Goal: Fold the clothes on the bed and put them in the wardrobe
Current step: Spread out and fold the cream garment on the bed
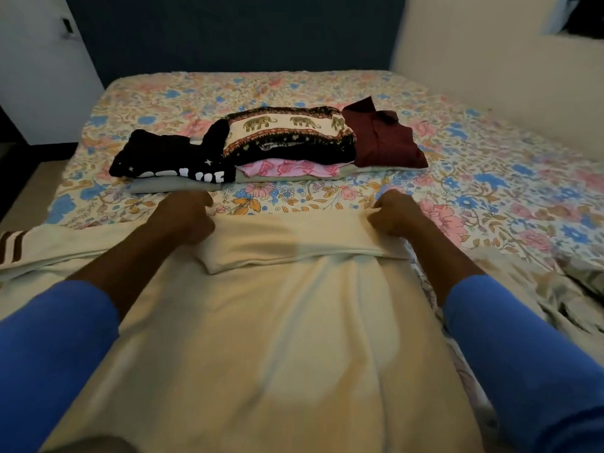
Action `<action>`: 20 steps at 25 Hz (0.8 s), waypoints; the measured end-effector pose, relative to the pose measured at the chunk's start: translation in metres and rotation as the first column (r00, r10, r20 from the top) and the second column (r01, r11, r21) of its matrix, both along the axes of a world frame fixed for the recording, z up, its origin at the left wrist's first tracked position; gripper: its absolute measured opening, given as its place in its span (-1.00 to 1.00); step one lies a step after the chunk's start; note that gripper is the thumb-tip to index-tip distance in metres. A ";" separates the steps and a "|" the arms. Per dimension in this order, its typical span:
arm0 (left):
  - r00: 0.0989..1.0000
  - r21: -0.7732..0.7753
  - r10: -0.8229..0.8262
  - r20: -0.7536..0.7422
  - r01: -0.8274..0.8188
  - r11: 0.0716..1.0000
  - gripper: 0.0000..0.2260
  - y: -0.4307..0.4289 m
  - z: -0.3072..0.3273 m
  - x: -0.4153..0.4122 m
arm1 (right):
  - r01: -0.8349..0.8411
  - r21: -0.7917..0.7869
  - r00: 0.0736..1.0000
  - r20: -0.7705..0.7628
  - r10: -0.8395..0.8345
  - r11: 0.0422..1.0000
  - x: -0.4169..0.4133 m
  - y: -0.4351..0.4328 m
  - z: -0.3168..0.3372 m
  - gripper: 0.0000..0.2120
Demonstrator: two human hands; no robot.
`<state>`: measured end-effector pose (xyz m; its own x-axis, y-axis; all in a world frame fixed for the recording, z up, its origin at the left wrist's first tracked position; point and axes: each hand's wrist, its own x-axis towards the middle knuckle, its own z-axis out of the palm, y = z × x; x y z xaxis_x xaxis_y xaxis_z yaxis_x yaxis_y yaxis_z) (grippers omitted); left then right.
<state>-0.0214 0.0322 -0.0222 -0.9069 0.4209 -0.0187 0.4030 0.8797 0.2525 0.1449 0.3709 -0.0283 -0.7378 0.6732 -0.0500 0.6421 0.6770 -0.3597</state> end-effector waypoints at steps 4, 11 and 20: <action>0.999 0.224 0.004 0.035 -0.011 0.975 -0.91 -0.001 -0.021 -0.013 | 0.088 0.090 0.949 -0.310 -0.056 0.992 -0.019 0.023 -0.012 -0.82; 0.985 0.349 -0.021 -0.172 0.081 0.934 -0.63 0.025 -0.040 0.027 | -0.012 0.090 0.956 -0.292 0.038 0.996 -0.018 0.002 -0.027 -0.55; 0.840 0.249 -0.380 -0.388 0.492 0.834 -0.67 -0.005 -0.054 0.217 | 0.028 -0.033 0.942 0.336 -0.015 0.999 0.125 -0.077 0.018 -0.33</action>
